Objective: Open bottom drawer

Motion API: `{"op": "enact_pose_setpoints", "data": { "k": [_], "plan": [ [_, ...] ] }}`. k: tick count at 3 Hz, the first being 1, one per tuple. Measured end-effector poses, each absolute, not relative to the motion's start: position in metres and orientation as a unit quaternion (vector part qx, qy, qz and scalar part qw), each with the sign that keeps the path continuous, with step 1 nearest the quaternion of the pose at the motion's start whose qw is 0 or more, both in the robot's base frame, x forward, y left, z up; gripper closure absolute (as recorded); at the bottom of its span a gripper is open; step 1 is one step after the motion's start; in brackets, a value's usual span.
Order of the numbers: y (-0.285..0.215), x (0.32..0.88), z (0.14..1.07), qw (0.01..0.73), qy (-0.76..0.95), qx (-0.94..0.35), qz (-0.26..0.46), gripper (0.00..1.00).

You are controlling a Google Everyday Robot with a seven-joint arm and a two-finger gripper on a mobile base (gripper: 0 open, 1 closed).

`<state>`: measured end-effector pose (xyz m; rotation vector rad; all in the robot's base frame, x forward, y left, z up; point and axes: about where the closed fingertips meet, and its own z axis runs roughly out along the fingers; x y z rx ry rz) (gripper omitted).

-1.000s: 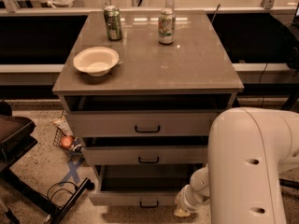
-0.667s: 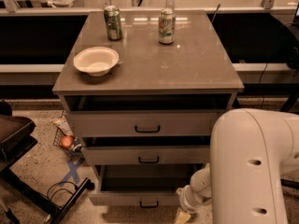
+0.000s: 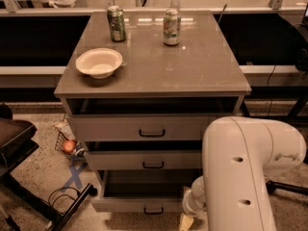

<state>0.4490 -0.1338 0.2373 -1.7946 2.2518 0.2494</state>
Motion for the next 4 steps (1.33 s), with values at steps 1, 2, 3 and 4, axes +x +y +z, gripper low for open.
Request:
{"op": "enact_pose_setpoints", "data": {
  "k": [1,2,3,4],
  "plan": [
    [-0.131,0.450,0.234,0.125,0.772,-0.617,0.089,0.00],
    [-0.118,0.455,0.213,0.123,0.765,-0.623,0.107,0.00],
    [-0.110,0.456,0.193,0.121,0.764,-0.621,0.124,0.00],
    [-0.108,0.456,0.190,0.121,0.764,-0.621,0.127,0.14]
  ]
}}
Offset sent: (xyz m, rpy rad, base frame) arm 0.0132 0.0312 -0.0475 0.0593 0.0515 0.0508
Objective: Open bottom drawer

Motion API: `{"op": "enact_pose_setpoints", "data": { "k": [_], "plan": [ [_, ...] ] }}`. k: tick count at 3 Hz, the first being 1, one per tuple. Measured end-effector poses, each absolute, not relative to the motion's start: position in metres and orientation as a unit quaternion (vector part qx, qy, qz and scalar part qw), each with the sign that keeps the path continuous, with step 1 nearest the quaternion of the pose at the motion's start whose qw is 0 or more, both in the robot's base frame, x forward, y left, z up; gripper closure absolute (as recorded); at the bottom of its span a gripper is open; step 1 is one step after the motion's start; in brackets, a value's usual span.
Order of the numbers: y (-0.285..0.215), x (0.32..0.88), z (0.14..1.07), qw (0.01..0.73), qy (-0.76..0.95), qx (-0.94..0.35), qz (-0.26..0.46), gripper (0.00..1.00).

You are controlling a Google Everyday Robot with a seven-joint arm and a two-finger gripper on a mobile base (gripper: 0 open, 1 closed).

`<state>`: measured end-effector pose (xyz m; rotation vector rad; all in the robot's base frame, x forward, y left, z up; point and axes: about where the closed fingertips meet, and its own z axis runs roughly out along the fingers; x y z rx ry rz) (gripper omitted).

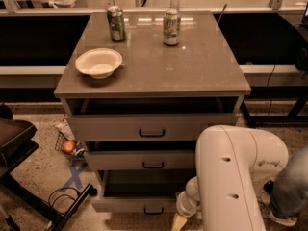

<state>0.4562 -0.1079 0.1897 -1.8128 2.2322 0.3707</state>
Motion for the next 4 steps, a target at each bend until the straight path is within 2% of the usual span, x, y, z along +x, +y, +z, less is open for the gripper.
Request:
{"op": "enact_pose_setpoints", "data": {
  "k": [1,3,4],
  "plan": [
    [-0.107,0.453,0.190,0.117,0.765,-0.620,0.127,0.45],
    [-0.110,0.430,0.201,0.090,0.773,-0.617,0.121,0.92],
    [-0.110,0.429,0.200,0.089,0.773,-0.617,0.122,0.97]
  ]
}}
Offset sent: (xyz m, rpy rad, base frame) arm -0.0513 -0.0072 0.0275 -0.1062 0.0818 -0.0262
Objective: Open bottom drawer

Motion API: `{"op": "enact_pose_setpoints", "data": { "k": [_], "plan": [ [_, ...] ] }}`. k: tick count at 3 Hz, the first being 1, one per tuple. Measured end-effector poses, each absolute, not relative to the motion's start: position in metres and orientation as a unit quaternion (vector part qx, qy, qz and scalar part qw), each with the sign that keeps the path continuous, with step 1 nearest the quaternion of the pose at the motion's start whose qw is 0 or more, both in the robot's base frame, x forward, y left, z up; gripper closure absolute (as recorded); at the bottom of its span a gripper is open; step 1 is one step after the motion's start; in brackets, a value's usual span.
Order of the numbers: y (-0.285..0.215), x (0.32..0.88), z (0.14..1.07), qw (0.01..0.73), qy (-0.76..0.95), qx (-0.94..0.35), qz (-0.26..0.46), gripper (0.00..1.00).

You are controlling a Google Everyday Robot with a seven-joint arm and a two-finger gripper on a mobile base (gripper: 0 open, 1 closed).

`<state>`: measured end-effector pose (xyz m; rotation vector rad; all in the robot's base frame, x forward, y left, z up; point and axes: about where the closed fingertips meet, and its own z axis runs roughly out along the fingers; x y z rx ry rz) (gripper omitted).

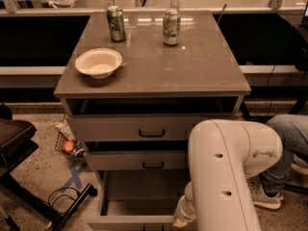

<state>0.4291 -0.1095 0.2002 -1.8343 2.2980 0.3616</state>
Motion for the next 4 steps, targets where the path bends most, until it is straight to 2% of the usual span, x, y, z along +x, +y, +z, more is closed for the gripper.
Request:
{"op": "enact_pose_setpoints", "data": {
  "k": [1,4],
  "plan": [
    [-0.1088,0.4277,0.1993,0.089,0.772,-0.617,0.123,0.67],
    [-0.1070,0.4243,0.1970,0.086,0.772,-0.617,0.126,0.00]
  ]
}}
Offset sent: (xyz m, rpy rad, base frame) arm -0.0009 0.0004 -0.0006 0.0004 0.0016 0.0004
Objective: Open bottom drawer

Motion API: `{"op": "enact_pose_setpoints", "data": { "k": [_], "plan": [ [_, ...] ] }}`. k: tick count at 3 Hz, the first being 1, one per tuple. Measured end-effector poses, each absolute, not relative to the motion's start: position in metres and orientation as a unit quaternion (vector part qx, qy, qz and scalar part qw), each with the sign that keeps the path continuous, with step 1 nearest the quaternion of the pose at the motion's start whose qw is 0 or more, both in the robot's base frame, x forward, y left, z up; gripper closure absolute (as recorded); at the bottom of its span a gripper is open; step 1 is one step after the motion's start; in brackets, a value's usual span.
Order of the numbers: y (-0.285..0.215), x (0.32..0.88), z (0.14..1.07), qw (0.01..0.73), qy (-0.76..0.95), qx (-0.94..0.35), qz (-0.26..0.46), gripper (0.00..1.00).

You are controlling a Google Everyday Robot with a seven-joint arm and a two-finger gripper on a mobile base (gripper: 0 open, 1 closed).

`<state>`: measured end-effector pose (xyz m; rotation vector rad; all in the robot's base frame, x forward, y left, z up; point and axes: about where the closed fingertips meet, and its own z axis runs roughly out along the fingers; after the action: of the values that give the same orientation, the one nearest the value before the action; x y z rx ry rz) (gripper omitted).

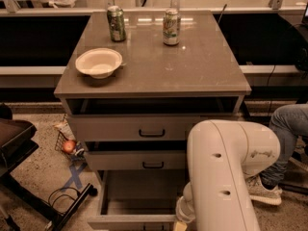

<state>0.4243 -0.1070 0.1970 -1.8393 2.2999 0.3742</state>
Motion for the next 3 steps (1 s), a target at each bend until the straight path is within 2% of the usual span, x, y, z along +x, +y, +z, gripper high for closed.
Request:
{"op": "enact_pose_setpoints", "data": {
  "k": [1,3],
  "plan": [
    [-0.108,0.425,0.200,0.087,0.772,-0.618,0.122,0.03],
    [-0.132,0.450,0.261,0.116,0.773,-0.622,0.044,0.49]
  ]
}}
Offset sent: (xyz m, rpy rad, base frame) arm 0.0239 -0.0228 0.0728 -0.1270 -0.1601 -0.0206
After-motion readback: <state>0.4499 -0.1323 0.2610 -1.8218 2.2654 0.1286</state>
